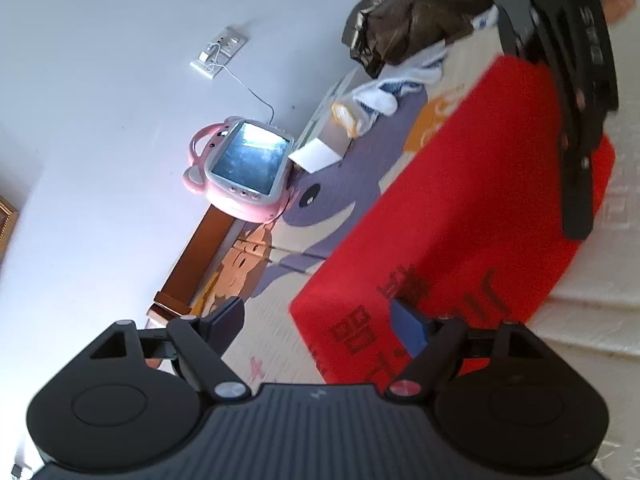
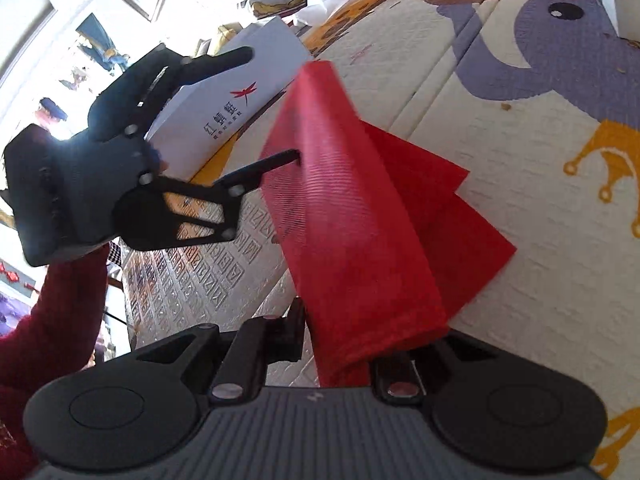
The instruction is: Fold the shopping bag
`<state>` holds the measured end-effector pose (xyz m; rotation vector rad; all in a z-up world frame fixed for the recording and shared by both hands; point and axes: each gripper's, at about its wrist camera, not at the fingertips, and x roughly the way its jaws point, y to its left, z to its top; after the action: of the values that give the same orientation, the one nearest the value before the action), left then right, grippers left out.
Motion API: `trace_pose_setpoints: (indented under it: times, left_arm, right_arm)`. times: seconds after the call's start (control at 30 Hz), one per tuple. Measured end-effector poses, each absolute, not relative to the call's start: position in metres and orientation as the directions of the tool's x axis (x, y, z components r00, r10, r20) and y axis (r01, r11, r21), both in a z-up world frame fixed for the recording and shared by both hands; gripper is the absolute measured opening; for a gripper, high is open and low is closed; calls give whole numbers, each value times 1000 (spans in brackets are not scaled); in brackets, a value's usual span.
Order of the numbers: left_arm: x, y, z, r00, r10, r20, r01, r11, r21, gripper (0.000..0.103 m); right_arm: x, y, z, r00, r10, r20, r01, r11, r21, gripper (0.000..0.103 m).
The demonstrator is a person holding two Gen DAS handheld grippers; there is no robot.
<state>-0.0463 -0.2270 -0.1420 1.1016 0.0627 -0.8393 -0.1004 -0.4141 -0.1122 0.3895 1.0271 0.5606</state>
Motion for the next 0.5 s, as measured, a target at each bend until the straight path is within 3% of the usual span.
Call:
trace_pose_setpoints:
  times: [0.17, 0.27, 0.33, 0.5]
  left_arm:
    - [-50, -227, -156, 702, -539, -465, 631, 168, 757, 80]
    - [-53, -224, -159, 709, -523, -472, 637, 190, 747, 80]
    - [-54, -224, -160, 715, -516, -472, 638, 206, 742, 80]
    - [-64, -228, -167, 751, -503, -428, 586, 209, 783, 80]
  right_arm:
    - [-94, -412, -110, 386, 599, -702, -270, 800, 536, 17]
    - [-93, -415, -109, 409, 596, -691, -259, 802, 538, 34]
    - [-97, -418, -100, 478, 539, -694, -244, 840, 484, 54]
    - [-115, -431, -77, 657, 331, -678, -141, 937, 321, 57]
